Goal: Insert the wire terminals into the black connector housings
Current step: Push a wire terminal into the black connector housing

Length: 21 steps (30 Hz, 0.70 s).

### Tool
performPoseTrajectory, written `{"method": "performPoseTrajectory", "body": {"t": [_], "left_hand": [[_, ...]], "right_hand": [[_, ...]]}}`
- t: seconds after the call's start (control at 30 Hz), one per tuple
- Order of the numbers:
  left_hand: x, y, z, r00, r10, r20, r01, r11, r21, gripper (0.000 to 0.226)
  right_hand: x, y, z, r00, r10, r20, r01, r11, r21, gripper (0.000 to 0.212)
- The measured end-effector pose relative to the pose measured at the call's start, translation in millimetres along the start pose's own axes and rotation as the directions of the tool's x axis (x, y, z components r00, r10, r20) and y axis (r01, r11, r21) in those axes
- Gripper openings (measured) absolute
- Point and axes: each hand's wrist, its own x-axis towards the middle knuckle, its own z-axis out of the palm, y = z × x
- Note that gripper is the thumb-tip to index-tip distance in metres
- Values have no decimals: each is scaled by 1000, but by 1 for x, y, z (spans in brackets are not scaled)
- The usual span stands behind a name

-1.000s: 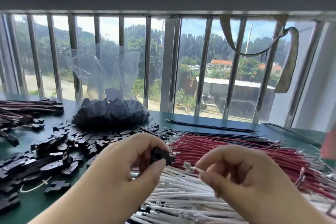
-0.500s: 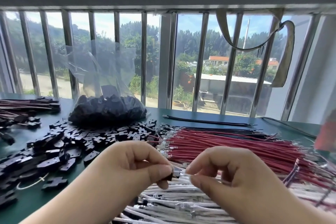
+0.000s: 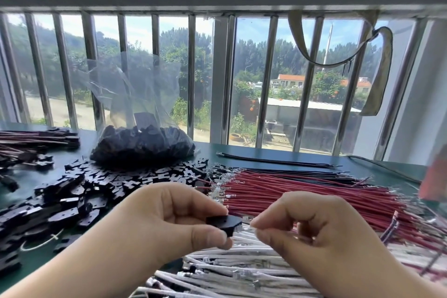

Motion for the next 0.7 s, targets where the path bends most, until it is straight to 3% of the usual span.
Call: {"method": "performPoseTrajectory", "body": {"t": [0.13, 0.23, 0.37, 0.47, 0.57, 0.63, 0.7], "left_hand": [[-2, 2, 2, 999, -32, 15, 31, 996, 87, 70], [-2, -2, 5, 998, -53, 31, 52, 998, 39, 67], [-2, -5, 9, 999, -44, -10, 44, 999, 19, 61], [-2, -4, 11, 999, -36, -25, 36, 999, 19, 42], [-2, -5, 13, 998, -56, -22, 54, 996, -67, 38], [-2, -7, 16, 990, -142, -22, 132, 959, -249, 35], [-4, -9, 19, 982, -189, 22, 186, 929, -321, 34]], "right_hand": [[-3, -1, 1, 999, -16, 48, 16, 1000, -10, 22], [-5, -1, 1, 996, -5, 84, 6, 1000, -5, 18], [-2, 0, 2, 978, 141, 156, -153, 986, 67, 11], [1, 4, 6, 948, 222, 230, -233, 972, 23, 22], [1, 8, 6, 982, 141, 130, -137, 990, -37, 36], [-2, 12, 5, 998, -21, 56, 31, 982, -187, 41], [-7, 17, 5, 975, -208, 73, 220, 893, -392, 41]]}}
